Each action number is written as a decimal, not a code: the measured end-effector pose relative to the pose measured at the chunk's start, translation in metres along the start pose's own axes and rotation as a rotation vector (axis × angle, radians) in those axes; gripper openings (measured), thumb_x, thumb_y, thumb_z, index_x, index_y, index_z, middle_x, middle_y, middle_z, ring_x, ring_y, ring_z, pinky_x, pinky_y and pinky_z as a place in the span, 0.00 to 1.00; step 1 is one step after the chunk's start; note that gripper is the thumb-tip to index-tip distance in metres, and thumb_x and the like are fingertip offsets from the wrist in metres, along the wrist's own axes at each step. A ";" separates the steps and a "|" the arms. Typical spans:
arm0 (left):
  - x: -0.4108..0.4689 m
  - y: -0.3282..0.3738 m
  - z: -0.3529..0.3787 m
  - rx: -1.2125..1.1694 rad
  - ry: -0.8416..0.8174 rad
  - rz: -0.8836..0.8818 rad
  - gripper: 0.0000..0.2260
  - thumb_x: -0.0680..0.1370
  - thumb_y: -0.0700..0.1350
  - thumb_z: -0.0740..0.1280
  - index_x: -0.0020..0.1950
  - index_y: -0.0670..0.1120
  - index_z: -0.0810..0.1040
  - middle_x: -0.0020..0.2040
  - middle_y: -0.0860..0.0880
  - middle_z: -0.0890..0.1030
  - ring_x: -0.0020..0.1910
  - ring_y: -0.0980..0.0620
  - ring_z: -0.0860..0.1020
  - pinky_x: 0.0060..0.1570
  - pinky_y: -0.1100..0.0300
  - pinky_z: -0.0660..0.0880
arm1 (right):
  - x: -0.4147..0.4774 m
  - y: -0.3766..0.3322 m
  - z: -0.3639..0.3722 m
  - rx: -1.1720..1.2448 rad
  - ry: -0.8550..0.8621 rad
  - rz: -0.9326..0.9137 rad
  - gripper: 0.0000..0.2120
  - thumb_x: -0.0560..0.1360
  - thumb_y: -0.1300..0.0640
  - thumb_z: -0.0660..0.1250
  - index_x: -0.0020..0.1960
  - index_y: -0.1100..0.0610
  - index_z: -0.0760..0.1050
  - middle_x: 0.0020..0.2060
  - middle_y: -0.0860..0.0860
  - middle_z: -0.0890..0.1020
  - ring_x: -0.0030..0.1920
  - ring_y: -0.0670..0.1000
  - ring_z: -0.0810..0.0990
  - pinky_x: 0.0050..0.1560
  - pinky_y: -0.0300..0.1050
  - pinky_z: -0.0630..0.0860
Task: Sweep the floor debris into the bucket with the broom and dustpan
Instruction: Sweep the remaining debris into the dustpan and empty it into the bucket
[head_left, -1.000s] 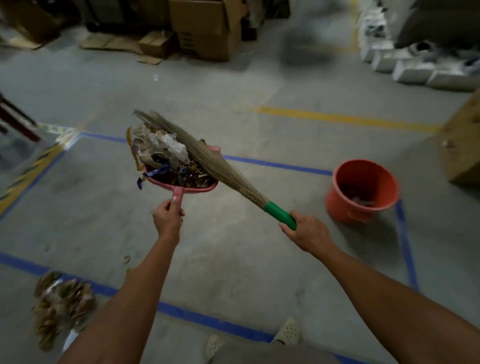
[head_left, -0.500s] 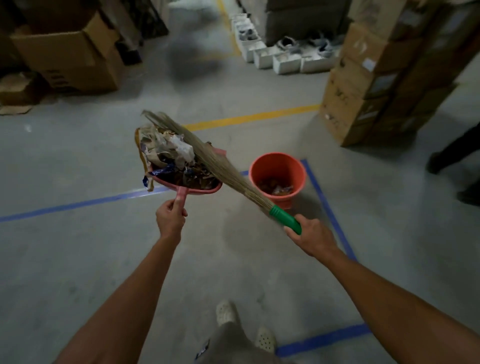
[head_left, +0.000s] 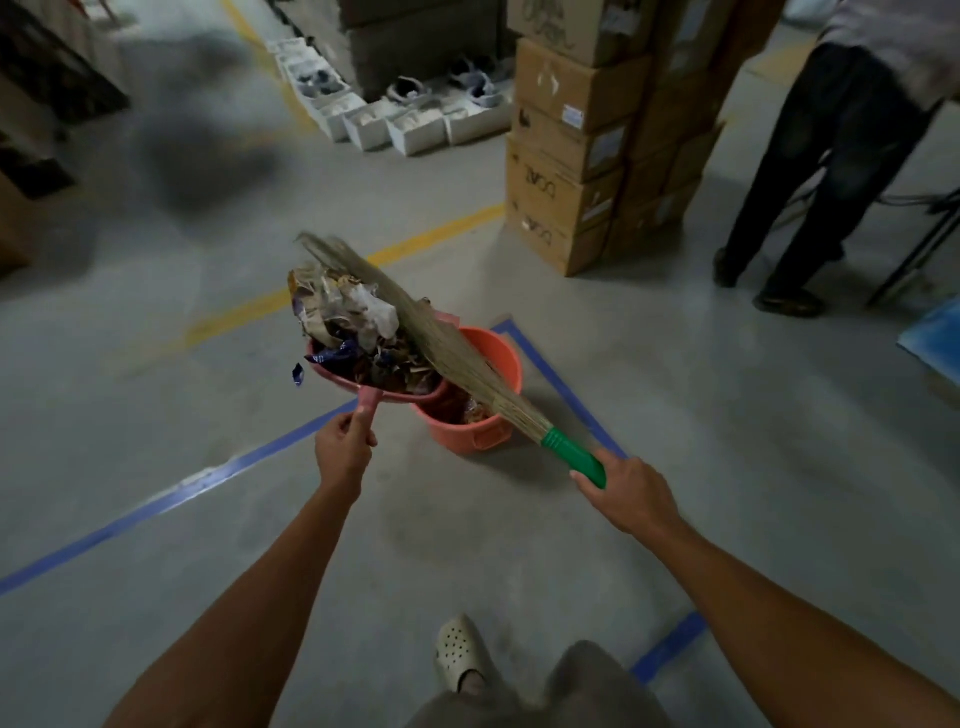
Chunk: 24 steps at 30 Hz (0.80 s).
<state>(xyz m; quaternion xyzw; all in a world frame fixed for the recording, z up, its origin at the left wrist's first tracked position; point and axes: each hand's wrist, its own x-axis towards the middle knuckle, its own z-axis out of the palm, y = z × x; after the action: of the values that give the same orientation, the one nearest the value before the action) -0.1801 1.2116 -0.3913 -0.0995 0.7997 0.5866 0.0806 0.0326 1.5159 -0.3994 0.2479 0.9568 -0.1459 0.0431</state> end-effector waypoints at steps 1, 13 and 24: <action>0.009 0.002 0.008 0.008 -0.023 0.004 0.22 0.80 0.54 0.66 0.40 0.35 0.78 0.33 0.41 0.78 0.28 0.48 0.71 0.33 0.55 0.68 | 0.004 0.003 0.001 0.002 0.007 0.017 0.21 0.75 0.34 0.62 0.52 0.52 0.74 0.36 0.53 0.80 0.37 0.57 0.81 0.37 0.48 0.78; 0.082 -0.031 0.115 0.106 -0.105 -0.121 0.23 0.78 0.57 0.67 0.34 0.39 0.77 0.32 0.41 0.79 0.28 0.49 0.72 0.32 0.55 0.68 | 0.078 0.050 0.042 0.011 -0.089 0.096 0.20 0.75 0.38 0.65 0.53 0.54 0.76 0.32 0.51 0.76 0.32 0.54 0.76 0.32 0.44 0.72; 0.181 -0.117 0.198 0.255 -0.106 -0.282 0.24 0.76 0.59 0.70 0.35 0.38 0.79 0.29 0.45 0.79 0.23 0.52 0.72 0.26 0.60 0.69 | 0.174 0.080 0.128 0.007 -0.207 0.118 0.19 0.77 0.38 0.64 0.55 0.54 0.76 0.36 0.49 0.76 0.35 0.51 0.74 0.35 0.42 0.67</action>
<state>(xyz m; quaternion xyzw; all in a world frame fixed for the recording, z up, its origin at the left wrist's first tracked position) -0.3234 1.3550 -0.6030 -0.1687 0.8402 0.4679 0.2160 -0.0789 1.6248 -0.5689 0.2877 0.9304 -0.1714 0.1491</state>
